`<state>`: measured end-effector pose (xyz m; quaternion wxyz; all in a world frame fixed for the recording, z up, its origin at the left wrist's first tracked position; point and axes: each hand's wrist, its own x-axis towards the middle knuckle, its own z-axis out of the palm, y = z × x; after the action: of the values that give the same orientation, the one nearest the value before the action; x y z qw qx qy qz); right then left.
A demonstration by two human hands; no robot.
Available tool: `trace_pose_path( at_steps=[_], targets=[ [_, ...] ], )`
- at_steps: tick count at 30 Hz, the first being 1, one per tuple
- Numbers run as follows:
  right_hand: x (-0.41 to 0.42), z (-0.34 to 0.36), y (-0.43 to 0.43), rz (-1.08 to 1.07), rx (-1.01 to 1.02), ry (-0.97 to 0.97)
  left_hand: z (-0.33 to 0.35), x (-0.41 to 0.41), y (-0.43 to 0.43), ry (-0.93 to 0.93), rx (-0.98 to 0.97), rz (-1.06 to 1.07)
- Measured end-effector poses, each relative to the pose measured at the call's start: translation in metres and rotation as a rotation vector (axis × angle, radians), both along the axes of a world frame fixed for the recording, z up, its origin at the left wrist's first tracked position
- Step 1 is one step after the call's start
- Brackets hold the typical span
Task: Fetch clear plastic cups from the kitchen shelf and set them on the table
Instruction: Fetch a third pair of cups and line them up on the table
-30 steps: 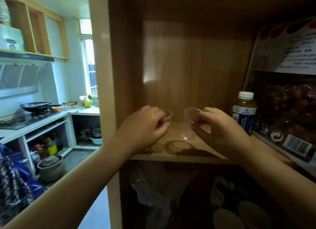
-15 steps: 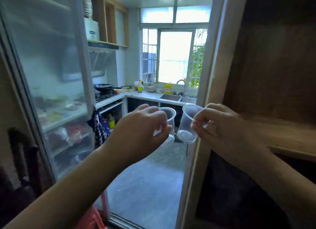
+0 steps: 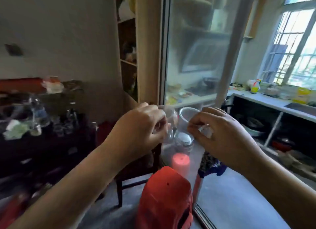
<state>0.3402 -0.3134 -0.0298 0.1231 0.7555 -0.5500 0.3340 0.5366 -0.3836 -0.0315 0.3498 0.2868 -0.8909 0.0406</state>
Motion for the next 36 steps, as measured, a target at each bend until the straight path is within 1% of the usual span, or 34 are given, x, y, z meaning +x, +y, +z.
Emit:
trace_pose_path(
  at_steps=[8,14,18,23,30,36],
  targets=[
    [0.102,-0.01,-0.096,0.328,0.019,0.006,-0.016,0.11,-0.034,0.042,0.033,0.325],
    [0.145,-0.024,-0.171,0.496,0.071,0.024,-0.033,0.163,-0.075,0.014,0.067,0.528],
    [0.163,-0.03,-0.227,0.59,0.072,0.061,-0.039,0.184,-0.113,-0.017,0.057,0.637],
    [0.174,-0.035,-0.301,0.67,0.124,0.06,-0.042,0.192,-0.177,-0.032,0.079,0.662],
    [0.184,-0.056,-0.397,0.717,0.19,0.059,-0.065,0.206,-0.264,-0.032,0.13,0.698],
    [0.227,-0.088,-0.461,0.798,0.265,0.082,-0.089,0.236,-0.309,-0.019,0.201,0.724]
  ],
)
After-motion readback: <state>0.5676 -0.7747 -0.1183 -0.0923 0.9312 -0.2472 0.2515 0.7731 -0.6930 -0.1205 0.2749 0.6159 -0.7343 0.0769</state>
